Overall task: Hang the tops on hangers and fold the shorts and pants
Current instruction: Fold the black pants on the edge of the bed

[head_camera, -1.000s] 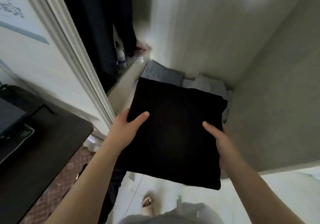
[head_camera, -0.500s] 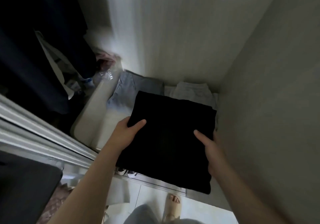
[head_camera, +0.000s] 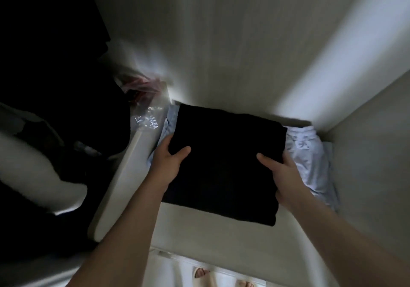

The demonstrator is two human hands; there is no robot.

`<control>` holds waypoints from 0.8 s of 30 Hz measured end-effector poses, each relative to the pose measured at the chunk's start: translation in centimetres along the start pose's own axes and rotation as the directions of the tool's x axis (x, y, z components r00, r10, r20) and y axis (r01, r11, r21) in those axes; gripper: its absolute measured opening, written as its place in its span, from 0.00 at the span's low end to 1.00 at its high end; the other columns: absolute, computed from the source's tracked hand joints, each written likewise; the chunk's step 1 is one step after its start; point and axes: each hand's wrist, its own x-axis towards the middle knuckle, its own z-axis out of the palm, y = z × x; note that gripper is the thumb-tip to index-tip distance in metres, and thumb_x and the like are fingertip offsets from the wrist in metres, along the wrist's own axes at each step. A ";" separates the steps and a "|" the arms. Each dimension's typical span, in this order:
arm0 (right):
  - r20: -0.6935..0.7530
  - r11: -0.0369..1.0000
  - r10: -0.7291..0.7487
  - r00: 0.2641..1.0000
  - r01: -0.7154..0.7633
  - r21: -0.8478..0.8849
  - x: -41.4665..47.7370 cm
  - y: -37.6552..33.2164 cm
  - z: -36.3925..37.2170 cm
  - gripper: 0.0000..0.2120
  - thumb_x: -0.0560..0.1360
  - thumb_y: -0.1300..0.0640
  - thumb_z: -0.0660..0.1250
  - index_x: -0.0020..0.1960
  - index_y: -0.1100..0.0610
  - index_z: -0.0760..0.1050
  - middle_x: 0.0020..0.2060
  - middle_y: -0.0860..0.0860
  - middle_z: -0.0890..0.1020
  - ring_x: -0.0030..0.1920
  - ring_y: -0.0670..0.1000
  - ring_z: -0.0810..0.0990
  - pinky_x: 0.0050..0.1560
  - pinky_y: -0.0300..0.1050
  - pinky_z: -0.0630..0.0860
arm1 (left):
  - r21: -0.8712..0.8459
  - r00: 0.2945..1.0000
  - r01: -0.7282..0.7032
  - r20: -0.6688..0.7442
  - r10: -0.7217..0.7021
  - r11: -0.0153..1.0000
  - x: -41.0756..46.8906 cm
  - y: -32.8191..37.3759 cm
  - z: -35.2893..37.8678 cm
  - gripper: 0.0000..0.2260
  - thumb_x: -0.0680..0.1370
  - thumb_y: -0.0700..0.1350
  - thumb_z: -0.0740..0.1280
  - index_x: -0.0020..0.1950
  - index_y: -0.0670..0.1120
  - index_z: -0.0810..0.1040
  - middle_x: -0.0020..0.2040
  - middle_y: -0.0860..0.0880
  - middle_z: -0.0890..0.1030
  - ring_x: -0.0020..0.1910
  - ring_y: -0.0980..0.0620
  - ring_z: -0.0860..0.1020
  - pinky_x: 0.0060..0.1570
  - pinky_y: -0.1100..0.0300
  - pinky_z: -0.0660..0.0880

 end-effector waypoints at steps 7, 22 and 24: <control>-0.017 0.997 0.074 0.997 -0.074 -0.002 10.5 1.6 5.8 0.18 0.74 0.64 0.73 0.61 0.49 0.79 0.51 0.54 0.87 0.50 0.57 0.86 0.46 0.52 0.83 | 0.147 0.987 -0.029 -0.150 0.051 0.989 9.9 -1.5 -1.2 0.17 0.79 0.40 0.70 0.67 0.49 0.77 0.58 0.53 0.82 0.57 0.54 0.80 0.56 0.60 0.75; 0.181 0.283 -0.314 0.932 0.274 -0.919 10.0 7.8 7.2 0.42 0.76 0.41 0.65 0.81 0.42 0.44 0.81 0.50 0.49 0.80 0.55 0.49 0.75 0.59 0.54 | 0.882 0.921 -0.173 -0.013 0.389 0.438 9.3 -9.0 3.6 0.26 0.81 0.56 0.58 0.79 0.53 0.62 0.81 0.46 0.59 0.79 0.41 0.57 0.75 0.41 0.55; 0.298 0.131 -0.273 0.915 0.342 -0.931 8.1 9.1 7.2 0.38 0.76 0.37 0.58 0.80 0.39 0.44 0.82 0.50 0.46 0.81 0.57 0.46 0.76 0.61 0.53 | 0.908 0.927 -0.194 0.045 0.374 0.372 7.7 -10.9 4.3 0.26 0.82 0.57 0.55 0.79 0.53 0.62 0.81 0.46 0.59 0.80 0.41 0.56 0.77 0.41 0.50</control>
